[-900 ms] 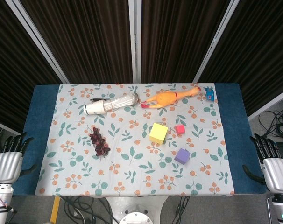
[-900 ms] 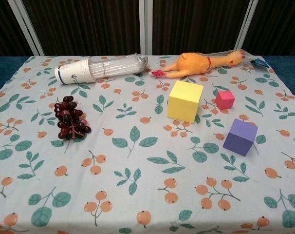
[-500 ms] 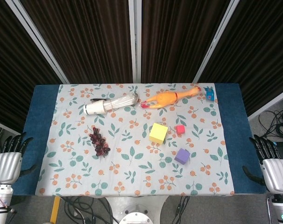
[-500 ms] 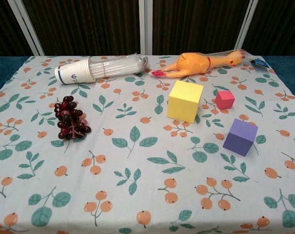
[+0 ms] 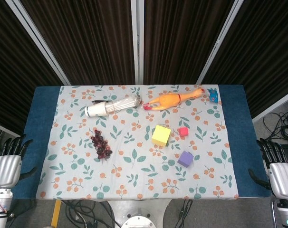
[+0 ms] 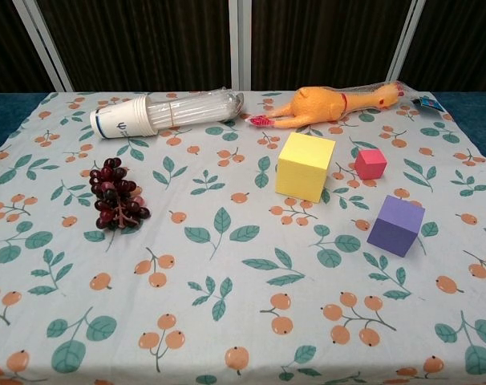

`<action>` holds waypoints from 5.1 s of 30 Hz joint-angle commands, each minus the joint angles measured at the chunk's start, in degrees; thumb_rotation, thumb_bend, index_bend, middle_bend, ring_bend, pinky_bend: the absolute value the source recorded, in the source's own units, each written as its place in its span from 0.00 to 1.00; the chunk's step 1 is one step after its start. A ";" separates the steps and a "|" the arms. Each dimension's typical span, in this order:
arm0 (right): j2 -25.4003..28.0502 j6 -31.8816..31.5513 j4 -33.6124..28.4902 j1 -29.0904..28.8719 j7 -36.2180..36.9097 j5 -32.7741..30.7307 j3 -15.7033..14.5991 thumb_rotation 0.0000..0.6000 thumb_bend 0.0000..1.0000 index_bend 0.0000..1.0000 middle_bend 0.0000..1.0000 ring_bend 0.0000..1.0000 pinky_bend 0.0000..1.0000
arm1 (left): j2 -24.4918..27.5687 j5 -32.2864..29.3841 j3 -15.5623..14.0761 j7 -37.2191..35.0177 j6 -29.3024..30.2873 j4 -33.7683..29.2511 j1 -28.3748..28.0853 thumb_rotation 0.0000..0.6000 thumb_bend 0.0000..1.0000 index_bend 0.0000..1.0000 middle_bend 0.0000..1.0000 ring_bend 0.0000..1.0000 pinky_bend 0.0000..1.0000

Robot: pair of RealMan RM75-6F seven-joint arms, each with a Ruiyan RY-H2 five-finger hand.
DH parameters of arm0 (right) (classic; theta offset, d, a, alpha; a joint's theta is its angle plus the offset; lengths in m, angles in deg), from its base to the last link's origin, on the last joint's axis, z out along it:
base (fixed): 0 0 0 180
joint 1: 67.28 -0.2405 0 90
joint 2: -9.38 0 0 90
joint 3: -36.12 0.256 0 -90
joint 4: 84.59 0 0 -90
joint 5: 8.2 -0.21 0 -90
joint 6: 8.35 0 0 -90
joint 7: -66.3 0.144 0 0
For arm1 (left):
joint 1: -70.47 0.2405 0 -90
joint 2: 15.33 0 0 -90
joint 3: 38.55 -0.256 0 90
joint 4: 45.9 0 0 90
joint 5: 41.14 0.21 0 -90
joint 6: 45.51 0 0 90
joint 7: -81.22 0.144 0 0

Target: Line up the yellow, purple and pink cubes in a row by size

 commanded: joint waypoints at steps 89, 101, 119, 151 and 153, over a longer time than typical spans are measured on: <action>-42.05 38.77 15.85 -50.07 -32.95 -45.65 13.41 1.00 0.32 0.13 0.28 0.03 0.00 | -1.25 -1.59 -1.14 -5.47 -1.68 5.73 1.69 1.00 0.16 0.23 0.16 0.10 0.05; -36.29 37.98 10.41 -48.73 -32.88 -44.38 11.43 1.00 0.18 0.00 0.07 0.00 0.00 | -1.10 -1.14 -0.96 -4.90 -0.97 5.20 1.83 1.00 0.16 0.23 0.16 0.10 0.05; -10.14 36.97 -2.89 -36.83 -23.43 -20.15 -3.26 1.00 0.18 0.11 0.16 0.00 0.00 | -0.30 0.16 -0.90 -4.03 -0.52 2.99 1.46 1.00 0.16 0.23 0.16 0.10 0.05; -18.11 35.51 15.25 -33.23 -13.16 -4.97 -6.01 1.00 0.22 0.35 0.16 0.00 0.00 | 0.97 0.21 -1.25 -3.74 0.39 0.78 2.35 1.00 0.16 0.23 0.16 0.10 0.05; -18.22 35.45 15.37 -33.14 -12.34 -4.95 -5.81 1.00 0.23 0.37 0.16 0.00 0.00 | 0.95 0.21 -1.30 -3.84 0.37 0.85 2.40 1.00 0.16 0.23 0.16 0.10 0.05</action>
